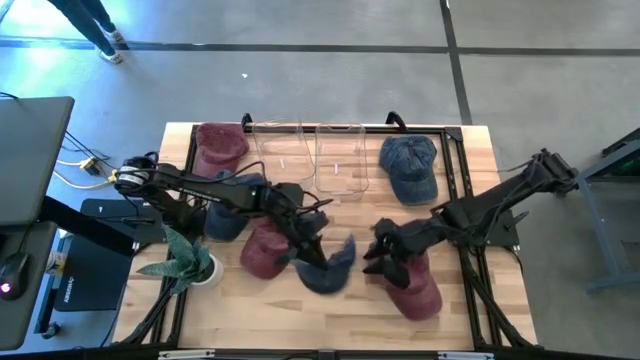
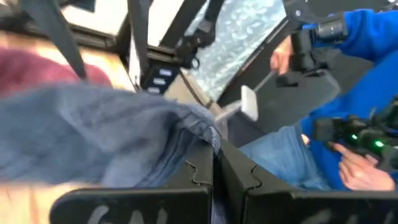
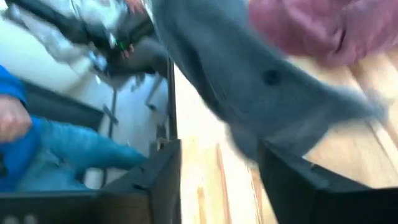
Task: Pick & Place hat
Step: Put the bottom blue cap into the right bin
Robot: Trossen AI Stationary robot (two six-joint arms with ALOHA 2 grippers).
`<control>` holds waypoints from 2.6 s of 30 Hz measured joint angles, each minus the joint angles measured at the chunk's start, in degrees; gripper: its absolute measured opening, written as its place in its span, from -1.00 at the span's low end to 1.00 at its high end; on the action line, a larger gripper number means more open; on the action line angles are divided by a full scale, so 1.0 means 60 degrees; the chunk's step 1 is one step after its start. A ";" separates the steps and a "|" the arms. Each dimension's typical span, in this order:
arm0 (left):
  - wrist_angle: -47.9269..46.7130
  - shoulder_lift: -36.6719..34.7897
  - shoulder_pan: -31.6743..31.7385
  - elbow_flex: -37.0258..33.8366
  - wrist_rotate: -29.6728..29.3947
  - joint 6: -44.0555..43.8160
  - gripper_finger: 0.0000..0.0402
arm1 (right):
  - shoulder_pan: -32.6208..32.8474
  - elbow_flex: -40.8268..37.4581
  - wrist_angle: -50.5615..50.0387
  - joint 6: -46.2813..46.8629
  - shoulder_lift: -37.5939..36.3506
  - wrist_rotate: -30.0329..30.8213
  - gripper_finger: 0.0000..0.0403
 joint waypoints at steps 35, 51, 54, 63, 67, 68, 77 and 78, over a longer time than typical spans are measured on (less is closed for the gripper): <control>-0.6371 0.0039 0.1069 0.4234 -0.0492 0.1150 -1.00 | -0.3352 0.2031 0.1147 -0.6219 0.0876 -0.5283 -0.01; -0.6489 -0.0135 0.1270 0.4227 0.2334 0.3203 -0.79 | -0.2119 0.3825 -0.1105 -0.4371 0.1317 -0.1872 -0.97; -0.6430 -0.0091 0.1197 0.4226 0.2264 0.3297 -0.49 | -0.2119 0.3883 -0.1136 -0.4344 0.1317 -0.1698 -0.95; -0.6226 0.0391 0.0927 0.4221 0.0389 0.3016 0.26 | -0.2194 0.3881 -0.1327 -0.4903 0.1285 -0.1462 -0.98; -0.6324 0.0380 0.0805 0.4219 -0.0512 0.3102 0.27 | -0.2409 0.3881 -0.1494 -0.4782 0.1233 -0.1529 -0.99; -0.6385 0.0367 0.0721 0.4235 -0.0734 0.3196 0.25 | -0.2470 0.3881 -0.1504 -0.4769 0.1216 -0.1560 -0.99; -0.7076 0.0389 0.0013 0.4223 -0.2557 0.3601 -0.12 | -0.2774 0.3881 -0.1930 -0.4324 0.0788 -0.2042 -0.99; -0.7075 0.0389 -0.0040 0.4223 -0.2659 0.3597 -0.17 | -0.2774 0.3881 -0.1991 -0.4319 0.0740 -0.2046 -0.99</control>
